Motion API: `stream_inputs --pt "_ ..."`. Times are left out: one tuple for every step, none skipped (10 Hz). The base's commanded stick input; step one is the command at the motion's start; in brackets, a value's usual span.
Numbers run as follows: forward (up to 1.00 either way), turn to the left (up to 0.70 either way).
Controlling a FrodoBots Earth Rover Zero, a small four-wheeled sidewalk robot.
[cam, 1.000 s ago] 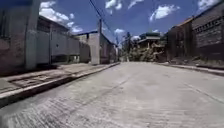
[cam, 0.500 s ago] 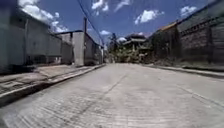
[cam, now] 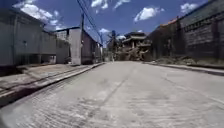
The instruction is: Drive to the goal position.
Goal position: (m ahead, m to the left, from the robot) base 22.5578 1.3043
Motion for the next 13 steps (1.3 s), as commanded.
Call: stream_inputs --pt "1.0 0.0" --pt "1.0 0.0" --pt "1.0 0.0" --pt "1.0 0.0" --pt "1.0 0.0" --pt "1.0 0.0" --pt "1.0 0.0" --pt "1.0 0.0" --pt "1.0 0.0" --pt "1.0 0.0" --pt "1.0 0.0" --pt "1.0 0.0" --pt "1.0 0.0"
